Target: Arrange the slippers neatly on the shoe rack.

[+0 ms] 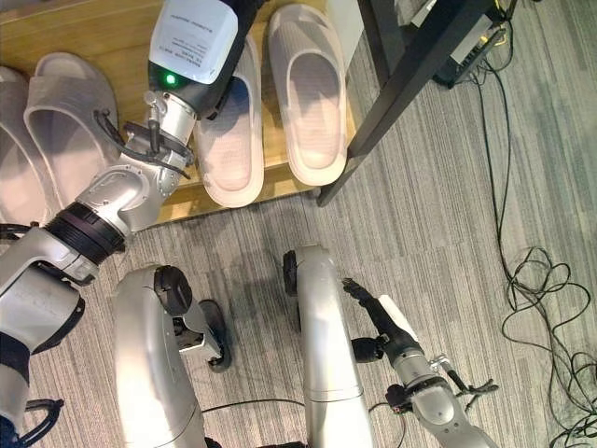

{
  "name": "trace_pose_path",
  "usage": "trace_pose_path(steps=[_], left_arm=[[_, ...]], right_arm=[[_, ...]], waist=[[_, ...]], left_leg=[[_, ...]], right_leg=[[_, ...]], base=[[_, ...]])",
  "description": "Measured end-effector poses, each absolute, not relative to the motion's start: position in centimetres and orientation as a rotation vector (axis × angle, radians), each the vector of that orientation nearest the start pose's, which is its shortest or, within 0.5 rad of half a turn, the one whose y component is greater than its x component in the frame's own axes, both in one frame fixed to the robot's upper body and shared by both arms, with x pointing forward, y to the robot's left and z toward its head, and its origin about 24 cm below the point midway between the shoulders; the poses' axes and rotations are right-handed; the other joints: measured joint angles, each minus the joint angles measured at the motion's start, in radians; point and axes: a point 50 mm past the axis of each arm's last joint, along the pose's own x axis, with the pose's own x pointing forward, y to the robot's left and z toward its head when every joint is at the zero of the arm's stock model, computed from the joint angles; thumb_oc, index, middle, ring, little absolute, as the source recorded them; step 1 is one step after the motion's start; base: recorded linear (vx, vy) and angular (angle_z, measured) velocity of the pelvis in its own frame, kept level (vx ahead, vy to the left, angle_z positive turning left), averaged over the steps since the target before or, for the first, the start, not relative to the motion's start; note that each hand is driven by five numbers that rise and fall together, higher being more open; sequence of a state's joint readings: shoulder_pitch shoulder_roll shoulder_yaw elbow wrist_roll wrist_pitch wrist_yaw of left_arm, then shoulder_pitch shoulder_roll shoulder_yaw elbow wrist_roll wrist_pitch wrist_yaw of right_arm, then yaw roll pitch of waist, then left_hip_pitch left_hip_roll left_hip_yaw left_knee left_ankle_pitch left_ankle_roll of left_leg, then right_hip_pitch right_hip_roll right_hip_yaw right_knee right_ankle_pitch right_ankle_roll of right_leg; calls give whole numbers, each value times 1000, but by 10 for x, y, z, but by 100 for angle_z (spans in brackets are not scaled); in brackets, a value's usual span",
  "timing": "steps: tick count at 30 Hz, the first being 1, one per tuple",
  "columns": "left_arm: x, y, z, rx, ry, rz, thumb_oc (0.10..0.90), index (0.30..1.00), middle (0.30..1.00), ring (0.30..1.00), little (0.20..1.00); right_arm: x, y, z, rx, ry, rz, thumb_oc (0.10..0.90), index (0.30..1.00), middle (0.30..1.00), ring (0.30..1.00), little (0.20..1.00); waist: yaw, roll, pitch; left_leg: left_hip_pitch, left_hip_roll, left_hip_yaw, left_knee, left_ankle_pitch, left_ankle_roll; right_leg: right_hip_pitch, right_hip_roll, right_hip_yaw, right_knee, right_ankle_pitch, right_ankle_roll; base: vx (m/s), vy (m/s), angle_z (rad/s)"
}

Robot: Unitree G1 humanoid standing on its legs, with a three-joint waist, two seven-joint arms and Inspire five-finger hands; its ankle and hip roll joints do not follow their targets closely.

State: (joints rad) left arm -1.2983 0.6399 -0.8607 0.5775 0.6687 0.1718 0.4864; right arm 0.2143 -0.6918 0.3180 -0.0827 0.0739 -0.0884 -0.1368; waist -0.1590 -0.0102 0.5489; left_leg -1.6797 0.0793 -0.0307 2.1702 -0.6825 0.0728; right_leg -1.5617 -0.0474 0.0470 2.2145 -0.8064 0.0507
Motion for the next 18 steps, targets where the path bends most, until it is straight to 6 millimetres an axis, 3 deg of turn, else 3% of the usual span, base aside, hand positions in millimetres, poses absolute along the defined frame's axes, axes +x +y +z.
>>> trace_pose_path(steps=[9, 11, 12, 13, 18], left_arm=[[383, 109, 291, 1616, -895, 276, 800, 900, 900, 900, 900], [381, 110, 282, 1612, -892, 253, 800, 900, 900, 900, 900], [378, 102, 284, 1595, -923, 234, 800, 900, 900, 900, 900], [375, 98, 288, 1581, -957, 231, 800, 900, 900, 900, 900], [377, 103, 295, 1555, -950, 269, 800, 900, 900, 900, 900]], right_arm=[[214, -200, 0, -629, 206, 230, 800, 900, 900, 900, 900], [221, -205, -39, -650, 286, 192, 800, 900, 900, 900, 900], [220, -220, -75, -835, 512, 247, 800, 900, 900, 900, 900], [215, -226, -82, -868, 562, 240, 800, 900, 900, 900, 900], [209, -224, -78, -856, 496, 193, 800, 900, 900, 900, 900]], waist=[[18, 2, 0], [21, -2, -1], [42, -1, -1], [48, -1, -1], [53, -1, 0]], left_leg=[[13, -26, 4, -11, 11, -14], [36, -27, 5, -19, 11, -14], [54, -30, 21, -32, 12, -15], [54, -30, 28, -33, 12, -14], [41, -31, 25, -23, 13, -14]], right_leg=[[12, -23, 3, 14, -14, -17], [40, -35, 1, 9, -24, -10], [49, -34, 13, 6, -25, -11], [43, -37, 22, 9, -25, -11], [33, -41, 20, 23, -32, -16]], base=[[-7, -16, 9], [1, -44, 11], [17, -35, 5], [15, -11, 5], [0, -3, 1]])
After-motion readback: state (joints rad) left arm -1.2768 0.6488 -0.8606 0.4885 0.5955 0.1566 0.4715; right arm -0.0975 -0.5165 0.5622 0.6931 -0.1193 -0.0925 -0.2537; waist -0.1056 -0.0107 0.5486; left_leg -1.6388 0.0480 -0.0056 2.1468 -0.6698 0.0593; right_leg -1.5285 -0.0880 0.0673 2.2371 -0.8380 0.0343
